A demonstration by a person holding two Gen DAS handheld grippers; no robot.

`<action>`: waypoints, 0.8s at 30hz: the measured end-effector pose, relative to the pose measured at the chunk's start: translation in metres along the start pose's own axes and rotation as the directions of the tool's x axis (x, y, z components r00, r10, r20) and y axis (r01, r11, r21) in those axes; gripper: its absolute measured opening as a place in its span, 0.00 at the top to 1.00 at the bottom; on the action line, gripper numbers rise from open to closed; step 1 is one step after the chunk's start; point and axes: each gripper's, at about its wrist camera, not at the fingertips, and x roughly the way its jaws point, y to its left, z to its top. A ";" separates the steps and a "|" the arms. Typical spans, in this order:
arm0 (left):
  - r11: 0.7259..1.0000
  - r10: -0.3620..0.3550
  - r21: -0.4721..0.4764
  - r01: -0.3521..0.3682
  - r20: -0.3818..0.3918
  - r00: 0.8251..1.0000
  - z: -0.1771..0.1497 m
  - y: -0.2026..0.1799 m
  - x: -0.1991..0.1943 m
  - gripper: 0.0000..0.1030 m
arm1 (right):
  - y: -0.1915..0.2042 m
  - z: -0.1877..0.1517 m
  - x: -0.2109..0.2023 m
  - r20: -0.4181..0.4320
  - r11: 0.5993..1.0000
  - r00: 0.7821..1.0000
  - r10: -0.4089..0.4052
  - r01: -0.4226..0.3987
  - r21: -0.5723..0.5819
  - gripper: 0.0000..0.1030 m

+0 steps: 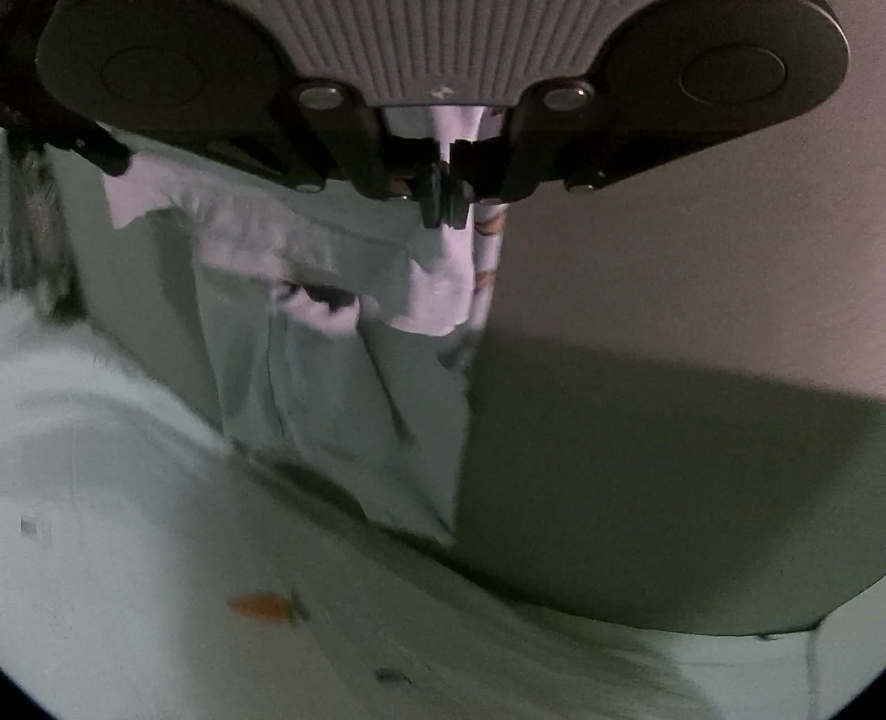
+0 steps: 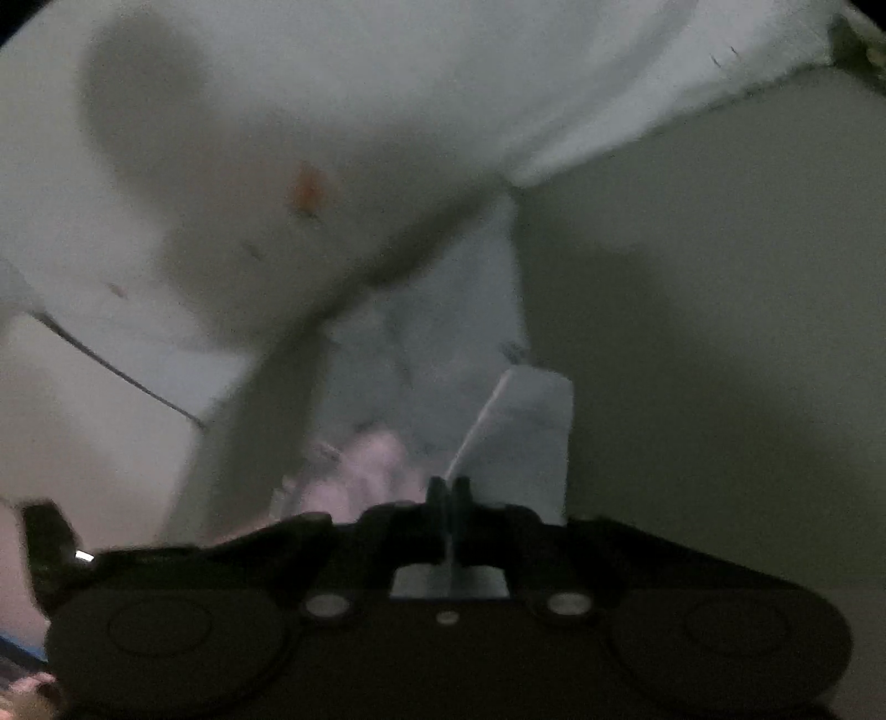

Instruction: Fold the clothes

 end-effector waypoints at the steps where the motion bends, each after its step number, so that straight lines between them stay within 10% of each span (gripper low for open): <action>1: 1.000 -0.006 -0.018 0.006 0.008 1.000 -0.001 0.005 -0.001 0.98 | 0.002 0.002 -0.004 0.012 1.000 1.000 0.014 -0.014 -0.002 0.98; 10: 0.991 0.132 -0.019 -0.131 0.020 0.991 0.001 0.027 0.029 0.89 | -0.009 0.000 0.001 -0.046 0.971 0.970 -0.238 0.236 -0.042 0.46; 14: 0.987 0.154 -0.055 -0.153 0.022 0.988 0.006 0.045 0.015 0.82 | 0.005 -0.013 -0.021 -0.043 0.933 0.947 -0.318 0.305 -0.190 0.40; 19: 0.994 0.103 -0.022 -0.103 0.004 0.995 -0.011 0.053 -0.021 0.53 | 0.055 -0.056 -0.037 0.092 0.704 0.902 -0.423 0.391 -0.593 0.15; 22: 0.999 0.044 -0.030 -0.045 -0.031 0.999 -0.032 0.052 -0.036 0.43 | 0.083 -0.095 -0.041 0.135 0.483 0.903 -0.407 0.338 -0.808 0.10; 24: 0.998 -0.027 -0.062 0.023 -0.061 0.998 -0.046 0.051 -0.040 0.37 | 0.093 -0.114 -0.039 0.102 0.414 0.918 -0.383 0.269 -0.870 0.10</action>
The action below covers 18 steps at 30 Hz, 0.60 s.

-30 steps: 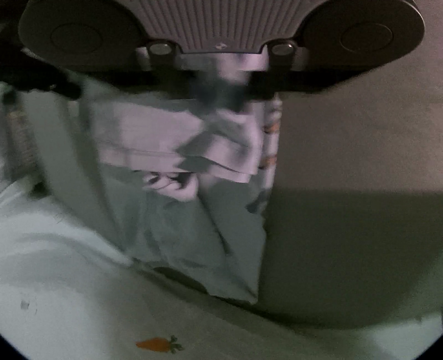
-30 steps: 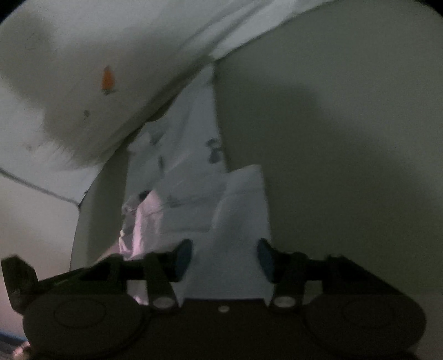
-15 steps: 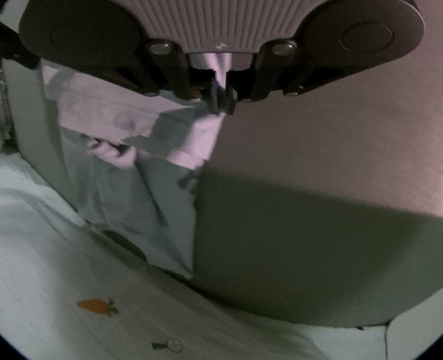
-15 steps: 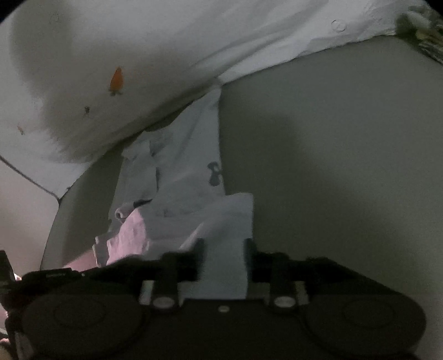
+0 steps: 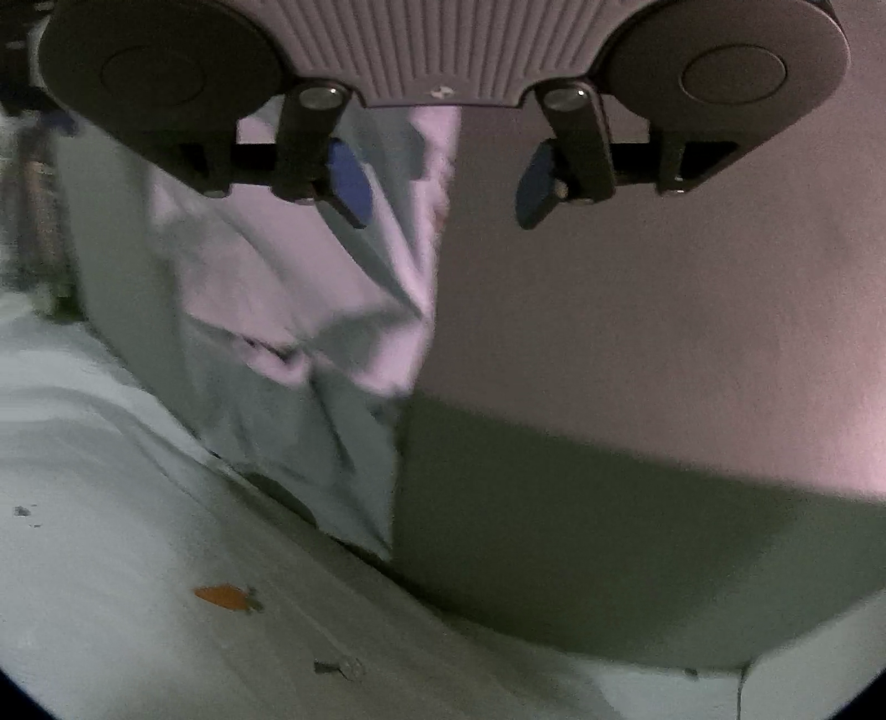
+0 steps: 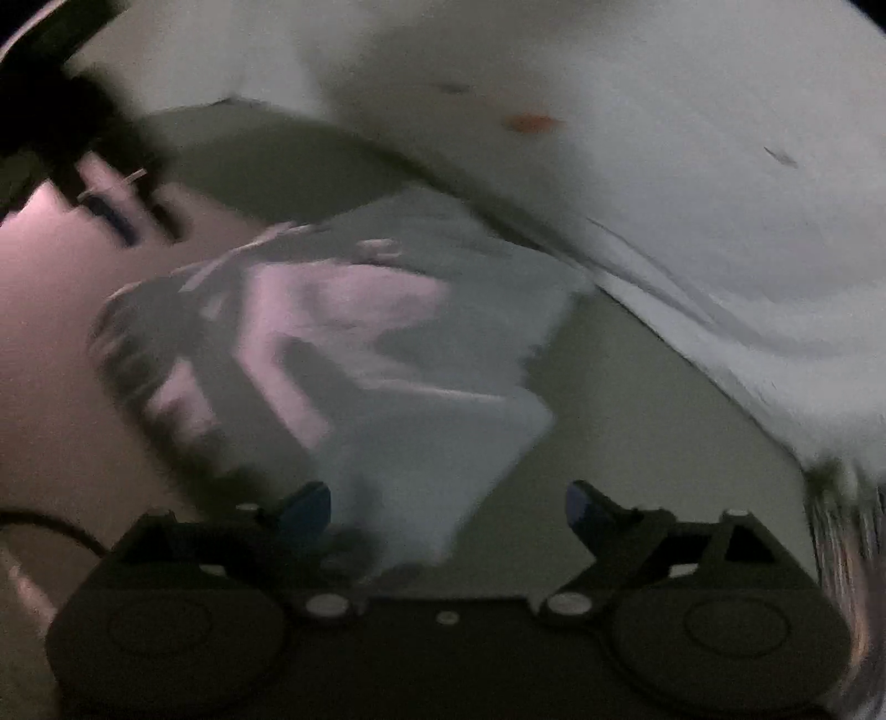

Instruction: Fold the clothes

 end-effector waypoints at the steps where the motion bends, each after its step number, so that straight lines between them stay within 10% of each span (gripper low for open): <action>1: 1.000 -0.030 -0.005 0.030 -0.015 0.999 -0.007 -0.001 -0.001 0.34 | 0.006 0.000 -0.002 -0.005 0.999 0.999 0.033 -0.033 -0.017 0.10; 6: 0.991 -0.114 0.061 0.119 -0.082 0.990 -0.039 -0.010 -0.010 0.28 | 0.044 -0.006 0.002 -0.031 0.977 0.999 0.021 -0.027 -0.214 0.13; 10: 0.980 -0.195 0.013 0.200 -0.158 0.968 -0.054 -0.008 -0.002 0.26 | 0.091 -0.029 0.025 0.098 0.799 0.984 -0.151 0.180 -0.574 0.09; 14: 0.960 -0.274 -0.021 0.277 -0.237 0.932 -0.067 -0.010 0.011 0.21 | 0.105 -0.031 0.031 0.208 0.667 0.957 -0.203 0.291 -0.686 0.21; 18: 0.934 -0.357 -0.093 0.345 -0.276 0.893 -0.073 -0.013 0.027 0.17 | 0.091 -0.010 0.027 0.222 0.740 0.950 -0.221 0.311 -0.596 0.20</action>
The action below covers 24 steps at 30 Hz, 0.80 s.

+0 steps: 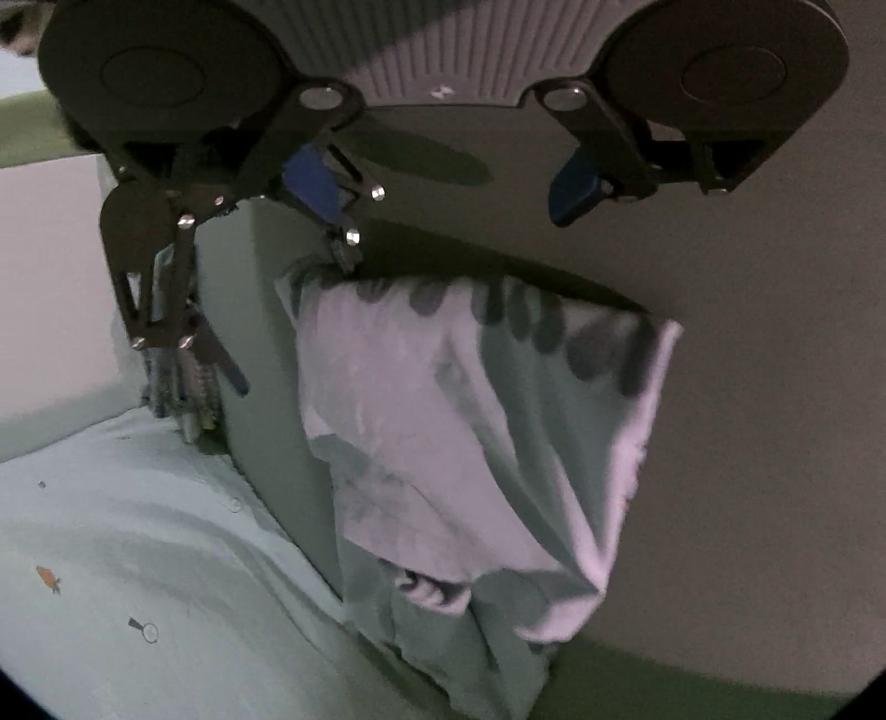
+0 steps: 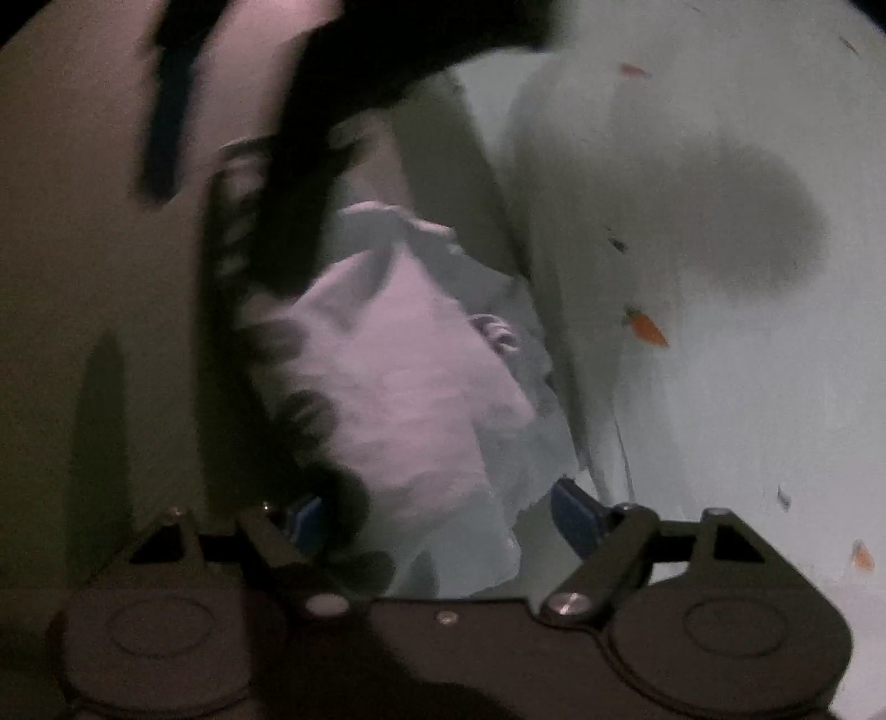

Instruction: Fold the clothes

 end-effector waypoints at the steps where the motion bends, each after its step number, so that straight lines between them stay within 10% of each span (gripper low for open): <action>1: 0.999 -0.027 -0.030 0.027 -0.004 1.000 0.001 0.003 0.003 0.16 | -0.005 0.000 -0.001 0.000 0.999 1.000 -0.010 0.010 0.033 0.20; 6: 0.924 -0.235 -0.307 0.229 0.016 0.972 0.006 0.038 0.018 0.15 | -0.031 0.004 -0.006 0.006 0.987 0.997 -0.081 0.079 0.140 0.20; 15: 0.706 -0.300 -0.589 0.393 0.255 0.919 0.029 0.084 0.024 0.15 | -0.047 0.005 -0.005 0.005 0.972 0.996 -0.089 0.085 0.218 0.19; 24: 0.726 -0.230 -0.614 0.309 0.206 0.951 0.046 0.071 0.024 0.19 | -0.041 -0.001 -0.001 0.013 0.970 0.997 -0.078 0.073 0.231 0.19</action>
